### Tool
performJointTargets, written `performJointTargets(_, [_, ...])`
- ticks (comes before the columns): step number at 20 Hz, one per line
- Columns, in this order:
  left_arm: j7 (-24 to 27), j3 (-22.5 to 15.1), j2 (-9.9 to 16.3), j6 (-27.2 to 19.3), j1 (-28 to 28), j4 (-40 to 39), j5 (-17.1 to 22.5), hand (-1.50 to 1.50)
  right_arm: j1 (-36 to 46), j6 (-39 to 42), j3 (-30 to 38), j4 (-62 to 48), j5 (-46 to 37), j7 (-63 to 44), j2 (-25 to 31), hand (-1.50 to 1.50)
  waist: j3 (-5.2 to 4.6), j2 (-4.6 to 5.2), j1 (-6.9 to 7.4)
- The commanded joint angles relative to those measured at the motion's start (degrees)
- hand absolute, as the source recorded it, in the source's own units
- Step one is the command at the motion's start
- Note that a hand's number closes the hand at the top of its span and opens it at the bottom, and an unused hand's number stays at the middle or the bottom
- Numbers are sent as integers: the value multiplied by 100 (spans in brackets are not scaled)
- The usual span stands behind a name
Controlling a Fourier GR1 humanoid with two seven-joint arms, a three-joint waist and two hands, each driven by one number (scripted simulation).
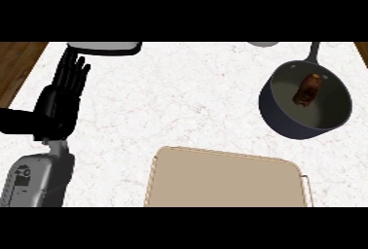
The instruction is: Pick the sweet potato from the tray and place it in the pot
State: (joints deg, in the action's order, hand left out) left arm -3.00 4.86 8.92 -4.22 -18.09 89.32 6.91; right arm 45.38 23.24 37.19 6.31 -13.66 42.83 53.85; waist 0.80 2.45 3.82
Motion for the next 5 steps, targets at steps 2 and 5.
performJointTargets(2, [78, -80, -56, -26, 7, -76, -91, 0, -204, 520, 81, 48, 86, 209, 217, -150, 4, 8, -15])
performJointTargets(5, [51, 11, 13, -20, -52, -61, -46, 0, -341, 533, 155, 67, 158, 220, 297, -150, 22, 32, -8])
